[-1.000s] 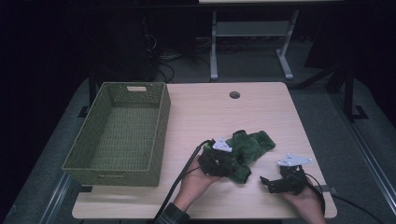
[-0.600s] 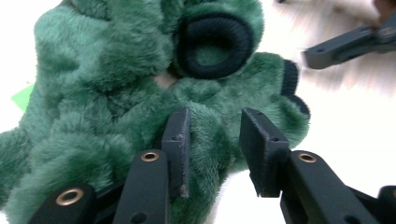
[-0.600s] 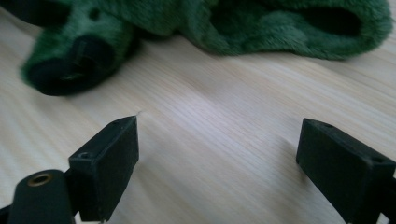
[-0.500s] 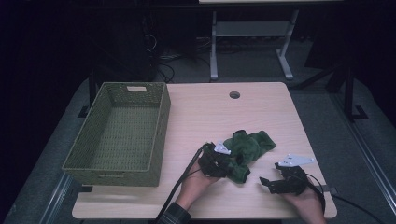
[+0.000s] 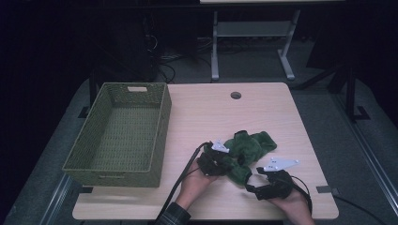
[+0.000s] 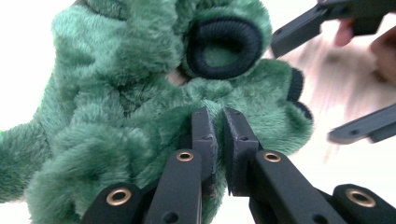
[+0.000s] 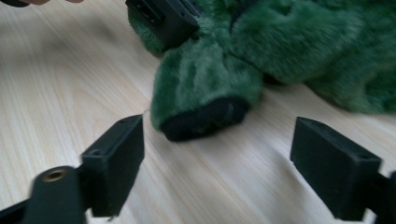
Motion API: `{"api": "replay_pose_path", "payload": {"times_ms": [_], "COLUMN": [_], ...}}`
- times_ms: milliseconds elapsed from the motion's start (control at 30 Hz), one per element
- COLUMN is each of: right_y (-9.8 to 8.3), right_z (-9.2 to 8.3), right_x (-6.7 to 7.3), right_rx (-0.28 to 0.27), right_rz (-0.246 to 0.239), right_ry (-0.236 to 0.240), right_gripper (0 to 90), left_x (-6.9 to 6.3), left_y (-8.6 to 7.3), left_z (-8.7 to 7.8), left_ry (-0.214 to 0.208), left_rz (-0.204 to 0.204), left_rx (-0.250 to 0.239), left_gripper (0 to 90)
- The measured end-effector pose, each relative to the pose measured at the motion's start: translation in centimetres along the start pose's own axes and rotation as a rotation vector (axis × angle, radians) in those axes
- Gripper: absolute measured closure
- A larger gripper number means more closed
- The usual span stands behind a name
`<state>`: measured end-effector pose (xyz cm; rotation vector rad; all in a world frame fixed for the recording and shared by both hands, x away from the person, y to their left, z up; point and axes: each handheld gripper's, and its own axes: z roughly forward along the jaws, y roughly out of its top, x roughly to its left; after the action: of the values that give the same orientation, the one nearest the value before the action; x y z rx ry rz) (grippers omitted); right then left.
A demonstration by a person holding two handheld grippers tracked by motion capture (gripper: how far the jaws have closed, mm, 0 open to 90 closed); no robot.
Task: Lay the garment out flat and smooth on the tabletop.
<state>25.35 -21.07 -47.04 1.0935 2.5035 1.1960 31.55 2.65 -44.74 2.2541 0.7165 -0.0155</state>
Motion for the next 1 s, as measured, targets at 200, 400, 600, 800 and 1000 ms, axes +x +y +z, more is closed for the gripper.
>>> {"api": "replay_pose_path", "payload": {"times_ms": [200, 400, 600, 800, 1000], "right_y": [0.4, 0.4, 0.6, 0.4, 0.1], "right_z": [0.5, 0.7, 0.5, -0.8, -2.2], "right_x": [0.0, -0.1, -0.2, -1.2, -2.0], "right_rx": [-0.013, -0.010, -0.017, -0.010, -0.009], "right_rz": [0.013, -0.012, -0.039, -0.027, -0.008], "right_ry": [0.028, 0.039, 0.020, -0.020, -0.058], "right_gripper": [31.4, 54.6, 73.5, 77.9, 78.2], "left_x": [-0.3, -0.4, 0.2, 1.0, 1.7], "left_y": [0.4, 1.2, 1.5, 1.8, 1.2], "left_z": [-0.7, -1.6, -3.1, -5.4, -7.3], "left_ry": [-0.030, -0.036, -0.033, -0.012, 0.003], "left_rz": [-0.014, 0.006, 0.000, -0.008, -0.016], "left_rx": [-0.032, -0.036, -0.057, -0.076, -0.080], "left_gripper": [84.0, 84.0, 84.0, 84.0, 84.0]}}
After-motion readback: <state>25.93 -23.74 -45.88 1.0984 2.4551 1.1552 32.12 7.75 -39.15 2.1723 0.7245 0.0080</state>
